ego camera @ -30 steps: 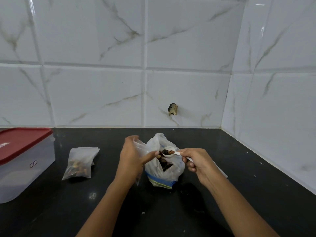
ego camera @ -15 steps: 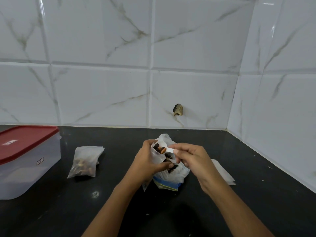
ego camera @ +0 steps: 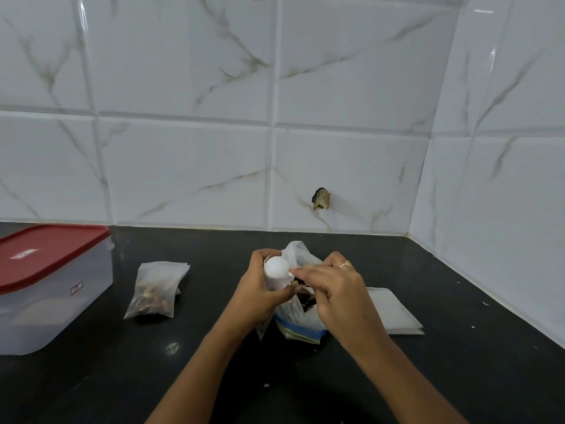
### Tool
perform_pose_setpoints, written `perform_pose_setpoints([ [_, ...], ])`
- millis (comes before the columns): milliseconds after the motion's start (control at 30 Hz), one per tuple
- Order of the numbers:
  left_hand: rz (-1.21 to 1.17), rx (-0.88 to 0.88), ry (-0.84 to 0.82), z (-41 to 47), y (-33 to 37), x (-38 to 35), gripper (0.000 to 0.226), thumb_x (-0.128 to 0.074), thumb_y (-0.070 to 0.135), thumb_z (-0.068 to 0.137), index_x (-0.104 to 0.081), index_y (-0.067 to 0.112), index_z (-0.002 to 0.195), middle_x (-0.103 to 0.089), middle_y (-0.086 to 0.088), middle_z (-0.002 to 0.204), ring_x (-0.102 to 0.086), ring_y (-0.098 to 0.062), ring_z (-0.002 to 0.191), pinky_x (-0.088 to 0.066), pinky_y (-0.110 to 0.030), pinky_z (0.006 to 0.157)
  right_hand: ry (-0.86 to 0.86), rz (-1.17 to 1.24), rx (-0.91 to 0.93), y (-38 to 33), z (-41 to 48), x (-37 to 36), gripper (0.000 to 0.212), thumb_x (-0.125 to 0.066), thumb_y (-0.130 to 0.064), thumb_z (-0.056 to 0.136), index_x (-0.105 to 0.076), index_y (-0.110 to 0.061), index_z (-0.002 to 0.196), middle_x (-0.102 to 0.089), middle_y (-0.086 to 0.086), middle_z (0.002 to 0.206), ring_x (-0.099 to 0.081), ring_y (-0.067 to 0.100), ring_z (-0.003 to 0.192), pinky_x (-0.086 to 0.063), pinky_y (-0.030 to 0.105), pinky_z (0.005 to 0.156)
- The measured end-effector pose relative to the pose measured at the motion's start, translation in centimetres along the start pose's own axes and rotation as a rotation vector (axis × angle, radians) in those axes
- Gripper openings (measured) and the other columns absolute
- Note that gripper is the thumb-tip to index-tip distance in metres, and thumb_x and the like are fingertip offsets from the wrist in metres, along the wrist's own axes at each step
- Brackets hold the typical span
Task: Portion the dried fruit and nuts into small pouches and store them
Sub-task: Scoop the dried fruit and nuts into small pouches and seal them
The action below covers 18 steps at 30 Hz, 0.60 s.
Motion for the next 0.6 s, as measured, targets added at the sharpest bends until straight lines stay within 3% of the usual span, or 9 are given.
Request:
perform_pose_setpoints([
  [167, 0.023, 0.004, -0.018, 0.1, -0.5, 0.1, 0.047, -0.072, 0.006, 0.077, -0.038, 0.032, 0.097, -0.048, 0.011, 0.105, -0.056, -0.008, 0.092, -0.053, -0.022, 0.075, 0.028, -0.035, 0.029, -0.2, 0.2, 0.1, 0.039, -0.04, -0.018, 0.076, -0.077, -0.014, 0.083, -0.074, -0.006, 0.074, -0.039, 0.005, 0.073, -0.041, 0.014, 0.063],
  [267, 0.027, 0.008, -0.017, 0.1, -0.7, 0.1, 0.047, -0.072, 0.006, 0.077, -0.038, 0.032, 0.097, -0.048, 0.011, 0.104, -0.055, -0.006, 0.092, -0.052, -0.019, 0.075, 0.035, -0.03, 0.028, -0.1, 0.1, 0.2, 0.029, -0.049, -0.011, 0.077, -0.077, -0.016, 0.084, -0.073, -0.006, 0.073, -0.047, 0.007, 0.068, -0.046, 0.014, 0.055],
  [333, 0.045, 0.006, -0.004, 0.0, -0.7, 0.2, 0.047, -0.072, 0.009, 0.077, -0.038, 0.033, 0.097, -0.05, 0.011, 0.102, -0.053, -0.002, 0.092, -0.048, -0.013, 0.072, 0.03, 0.127, -0.175, 0.5, 0.3, 0.5, 0.028, -0.061, 0.003, 0.077, -0.076, -0.015, 0.092, -0.072, 0.0, 0.078, -0.051, 0.003, 0.066, -0.042, 0.006, 0.059],
  [400, 0.037, 0.027, 0.003, 0.0, -0.6, 0.3, 0.047, -0.075, 0.016, 0.076, -0.038, 0.035, 0.098, -0.051, 0.01, 0.104, -0.053, -0.003, 0.096, -0.048, -0.017, 0.078, -0.098, 0.422, -0.485, 1.0, 0.3, 1.0, 0.026, -0.065, 0.0, 0.081, -0.074, -0.017, 0.1, -0.07, 0.002, 0.083, -0.058, 0.002, 0.072, -0.043, 0.004, 0.064],
  [467, 0.037, 0.058, -0.011, 0.0, -0.6, 0.2, 0.051, -0.077, 0.021, 0.073, -0.038, 0.036, 0.102, -0.05, 0.012, 0.108, -0.051, -0.005, 0.102, -0.048, -0.025, 0.088, -0.161, 0.704, -0.703, 1.4, 0.2, 1.4, 0.024, -0.063, -0.004, 0.085, -0.073, -0.019, 0.101, -0.073, 0.0, 0.084, -0.061, 0.004, 0.077, -0.043, 0.006, 0.059],
  [600, 0.038, 0.073, -0.014, 0.0, -0.4, 0.1, 0.056, -0.077, 0.022, 0.073, -0.038, 0.03, 0.112, -0.047, 0.02, 0.109, -0.048, -0.004, 0.106, -0.045, -0.019, 0.086, -0.177, 0.888, -0.837, 1.3, 0.2, 1.6, 0.029, -0.055, 0.001, 0.088, -0.073, -0.022, 0.089, -0.071, -0.001, 0.072, -0.043, 0.007, 0.058, -0.036, 0.014, 0.052],
])
Point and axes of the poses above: each hand's wrist, its own z-axis towards the middle knuckle, its own x-axis out of the back of the hand, y = z × x, the point moved 2 cm from there along z, towards the middle knuckle
